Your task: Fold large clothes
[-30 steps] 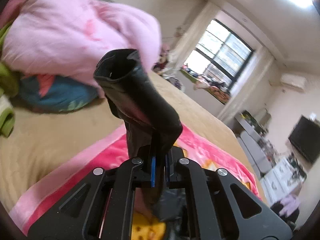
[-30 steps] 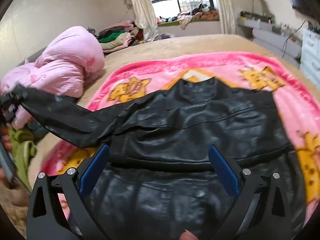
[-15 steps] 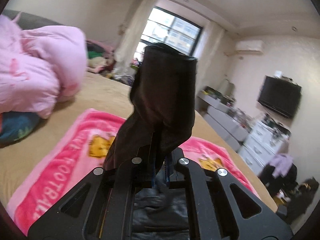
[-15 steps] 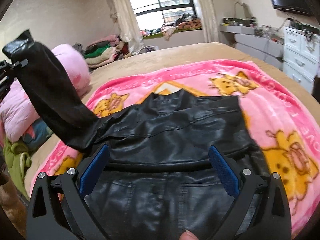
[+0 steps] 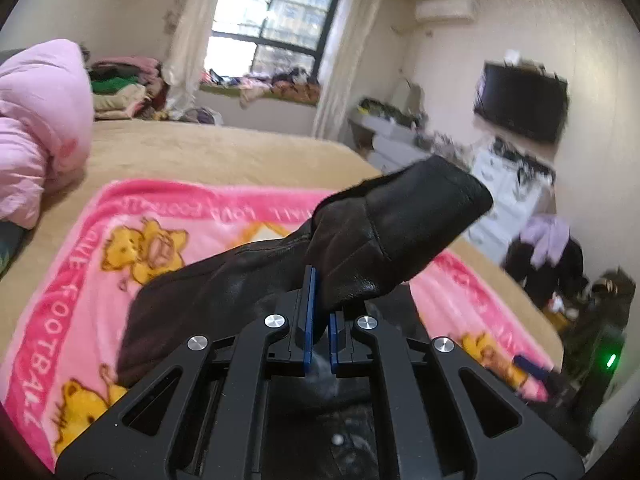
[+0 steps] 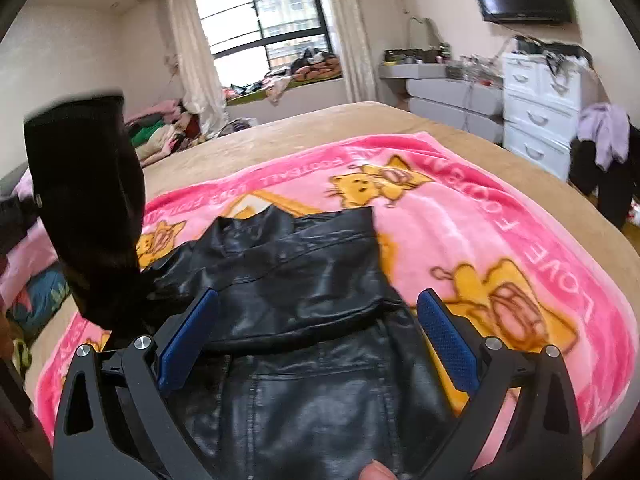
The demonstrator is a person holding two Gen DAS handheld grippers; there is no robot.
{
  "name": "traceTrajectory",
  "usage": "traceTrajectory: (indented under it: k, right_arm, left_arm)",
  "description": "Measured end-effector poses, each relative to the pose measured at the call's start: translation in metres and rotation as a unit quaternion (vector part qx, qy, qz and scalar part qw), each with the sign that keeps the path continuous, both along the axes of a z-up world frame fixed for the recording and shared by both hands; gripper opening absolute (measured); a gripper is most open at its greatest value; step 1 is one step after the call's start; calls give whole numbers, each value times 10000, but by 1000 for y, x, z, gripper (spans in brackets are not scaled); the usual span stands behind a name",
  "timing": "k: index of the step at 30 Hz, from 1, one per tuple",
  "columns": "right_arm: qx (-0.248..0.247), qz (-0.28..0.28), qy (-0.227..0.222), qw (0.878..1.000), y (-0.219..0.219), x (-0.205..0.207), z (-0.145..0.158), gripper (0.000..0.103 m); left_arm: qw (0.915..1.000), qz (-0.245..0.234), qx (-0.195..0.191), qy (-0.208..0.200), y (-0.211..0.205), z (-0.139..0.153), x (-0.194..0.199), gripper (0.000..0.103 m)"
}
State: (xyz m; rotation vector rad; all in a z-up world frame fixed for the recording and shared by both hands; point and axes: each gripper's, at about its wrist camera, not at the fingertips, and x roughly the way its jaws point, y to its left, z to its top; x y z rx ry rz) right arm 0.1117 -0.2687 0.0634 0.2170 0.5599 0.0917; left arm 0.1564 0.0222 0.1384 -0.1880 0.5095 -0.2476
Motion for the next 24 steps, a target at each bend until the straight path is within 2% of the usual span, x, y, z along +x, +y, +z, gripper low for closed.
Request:
traceTrajectory:
  k: [3, 9, 13, 16, 17, 18, 19, 20, 22, 24]
  right_arm:
    - [123, -190, 9, 9997, -17, -3, -2, 98]
    - [355, -424, 60, 9985, -46, -4, -9, 98]
    - [515, -459, 136, 9975, -54, -2, -17, 98]
    - [610, -393, 189, 9972, -56, 0, -22, 98]
    - [675, -344, 208, 9969, -56, 0, -24, 98]
    - [811, -250, 244, 9961, -56, 2, -27, 98]
    - [946, -157, 289, 9950, -56, 4, -30, 98]
    - [1085, -42, 361, 9934, -56, 6, -33, 98]
    - [1347, 148, 422, 9899, -54, 10, -39, 98]
    - [1652, 379, 561, 9839, -50, 15, -45, 98]
  left_arm:
    - [9992, -193, 247, 239, -20, -24, 4, 1]
    - [9924, -574, 818, 723, -61, -73, 7, 2]
    - [9837, -743, 1287, 1015, -81, -107, 5, 4]
    - [9760, -826, 1610, 1214, -91, -128, 2, 10]
    - [9737, -838, 1712, 1249, -92, -134, 1, 16]
    - [9706, -828, 1868, 1268, -95, -140, -2, 33]
    - [9678, -815, 2008, 1283, -96, -144, -3, 44]
    - [9651, -796, 2123, 1311, -97, -148, -4, 62]
    - [9601, -745, 2335, 1349, -99, -156, -9, 65]
    - [9575, -794, 2387, 1414, -95, -164, -14, 67]
